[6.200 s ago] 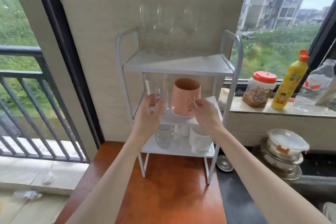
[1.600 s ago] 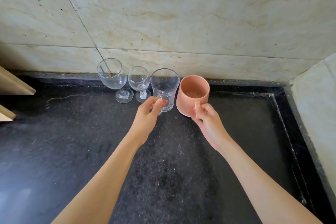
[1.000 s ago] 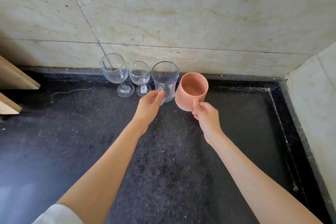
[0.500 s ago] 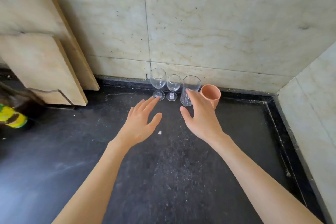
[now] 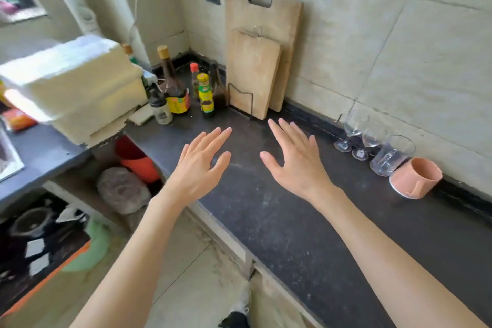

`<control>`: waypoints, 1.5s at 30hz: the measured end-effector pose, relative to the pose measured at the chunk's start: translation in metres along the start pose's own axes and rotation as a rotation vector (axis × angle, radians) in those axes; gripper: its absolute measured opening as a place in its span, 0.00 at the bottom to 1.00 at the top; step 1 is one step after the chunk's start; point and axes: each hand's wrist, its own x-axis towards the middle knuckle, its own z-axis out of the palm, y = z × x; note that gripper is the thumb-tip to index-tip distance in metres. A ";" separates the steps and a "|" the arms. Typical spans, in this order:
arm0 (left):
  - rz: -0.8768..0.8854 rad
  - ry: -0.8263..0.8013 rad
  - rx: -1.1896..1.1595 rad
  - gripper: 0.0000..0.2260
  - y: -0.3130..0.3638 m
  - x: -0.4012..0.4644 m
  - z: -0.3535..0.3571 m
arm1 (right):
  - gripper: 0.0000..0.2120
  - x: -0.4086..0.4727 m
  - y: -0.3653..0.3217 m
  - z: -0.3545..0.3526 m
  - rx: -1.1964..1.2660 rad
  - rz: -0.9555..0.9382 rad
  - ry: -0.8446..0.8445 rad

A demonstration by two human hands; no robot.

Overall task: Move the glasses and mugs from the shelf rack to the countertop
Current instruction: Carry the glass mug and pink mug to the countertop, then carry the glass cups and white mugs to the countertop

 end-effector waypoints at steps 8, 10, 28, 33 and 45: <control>-0.245 0.232 0.094 0.22 -0.064 -0.150 -0.089 | 0.30 -0.016 -0.152 0.060 0.027 -0.375 -0.170; -0.315 0.311 0.104 0.22 -0.081 -0.186 -0.116 | 0.30 -0.022 -0.199 0.075 0.037 -0.478 -0.179; -0.834 0.656 0.226 0.22 -0.306 -0.558 -0.348 | 0.30 -0.158 -0.636 0.281 0.141 -1.047 -0.342; -0.881 0.745 0.205 0.26 -0.346 -0.610 -0.399 | 0.30 -0.162 -0.728 0.320 0.159 -1.122 -0.326; -0.942 0.812 0.304 0.23 -0.514 -0.656 -0.530 | 0.31 -0.095 -0.928 0.438 0.209 -1.187 -0.364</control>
